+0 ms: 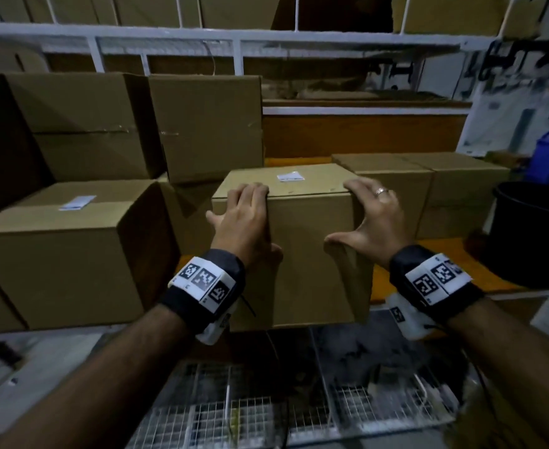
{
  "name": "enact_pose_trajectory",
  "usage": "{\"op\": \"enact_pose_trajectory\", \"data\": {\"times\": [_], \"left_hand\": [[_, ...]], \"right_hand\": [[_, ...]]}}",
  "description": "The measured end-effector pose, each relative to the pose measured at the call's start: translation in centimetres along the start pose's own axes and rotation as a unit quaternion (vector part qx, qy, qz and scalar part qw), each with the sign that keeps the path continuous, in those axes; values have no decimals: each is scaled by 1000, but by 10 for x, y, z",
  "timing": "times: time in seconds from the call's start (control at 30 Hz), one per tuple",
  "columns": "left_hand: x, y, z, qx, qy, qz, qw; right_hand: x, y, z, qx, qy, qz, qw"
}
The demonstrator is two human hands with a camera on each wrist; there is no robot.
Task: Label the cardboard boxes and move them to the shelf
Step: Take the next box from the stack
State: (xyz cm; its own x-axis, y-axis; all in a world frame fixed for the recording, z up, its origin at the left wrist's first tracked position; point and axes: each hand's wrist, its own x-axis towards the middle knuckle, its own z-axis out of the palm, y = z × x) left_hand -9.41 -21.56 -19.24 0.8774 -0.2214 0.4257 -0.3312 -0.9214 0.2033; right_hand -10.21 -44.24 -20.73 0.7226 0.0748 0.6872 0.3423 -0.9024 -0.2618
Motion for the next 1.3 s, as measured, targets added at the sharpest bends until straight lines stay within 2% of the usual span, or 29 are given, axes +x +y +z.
{"op": "enact_pose_trajectory", "data": {"times": [0.2,0.4,0.47,0.57,0.67,0.77,0.93,1.1,1.3], "left_hand": [[-5,6,51,16,-42,-13,999],[-6,10,75,18,-44,-19,999],[-9,10,87,39,-42,-18,998],[-8,9,99,83,-9,-19,996],[-3,10,105,132,47,-11,990],[6,10,110,144,46,14,988],[17,3,118,157,54,32,986],[24,-3,126,162,97,39,981],[28,-4,127,148,90,40,984]], "right_hand": [[-27,33,32,12,-33,31,999],[-36,55,52,23,-51,53,997],[-37,57,54,5,-76,60,995],[-36,56,56,-44,-97,51,993],[-30,55,60,-155,-106,-13,982],[-23,56,64,-189,-106,-63,974],[-16,57,68,-200,-117,-65,971],[-10,57,75,-205,-123,-53,970],[-5,58,80,-201,-118,-47,971]]}}
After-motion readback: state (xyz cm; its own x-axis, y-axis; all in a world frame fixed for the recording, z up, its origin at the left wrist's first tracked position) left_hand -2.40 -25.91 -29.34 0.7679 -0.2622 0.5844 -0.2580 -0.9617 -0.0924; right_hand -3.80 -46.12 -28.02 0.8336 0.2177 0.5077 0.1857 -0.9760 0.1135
